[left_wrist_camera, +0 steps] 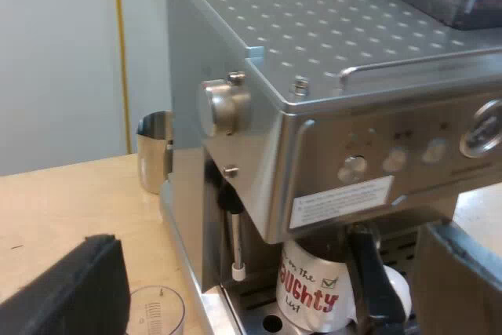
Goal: Place mug into machine
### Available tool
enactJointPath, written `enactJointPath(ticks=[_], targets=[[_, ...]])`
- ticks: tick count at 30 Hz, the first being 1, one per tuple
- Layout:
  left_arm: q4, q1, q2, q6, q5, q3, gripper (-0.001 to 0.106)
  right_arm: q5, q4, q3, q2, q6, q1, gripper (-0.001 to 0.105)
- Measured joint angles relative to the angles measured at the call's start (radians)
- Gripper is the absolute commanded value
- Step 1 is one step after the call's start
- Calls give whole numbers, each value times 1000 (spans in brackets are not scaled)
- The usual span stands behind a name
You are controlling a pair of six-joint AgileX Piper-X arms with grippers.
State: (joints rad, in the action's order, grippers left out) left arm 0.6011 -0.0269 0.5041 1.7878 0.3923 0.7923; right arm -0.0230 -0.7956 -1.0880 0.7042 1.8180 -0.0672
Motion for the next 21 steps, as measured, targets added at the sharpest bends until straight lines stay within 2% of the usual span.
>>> enactJointPath(ticks=[5, 9, 16, 21], targets=[[45, 0, -101, 0, 2, 2, 79, 12, -41, 0, -103, 47, 30, 64], [62, 0, -152, 0, 2, 2, 79, 15, -45, 21, -180, 52, 30, 64], [134, -45, -212, -13, 2, 2, 79, 5, -63, 147, -394, 54, 30, 64], [160, -46, -226, -22, 2, 2, 79, 1, -71, 220, -516, 54, 30, 64]])
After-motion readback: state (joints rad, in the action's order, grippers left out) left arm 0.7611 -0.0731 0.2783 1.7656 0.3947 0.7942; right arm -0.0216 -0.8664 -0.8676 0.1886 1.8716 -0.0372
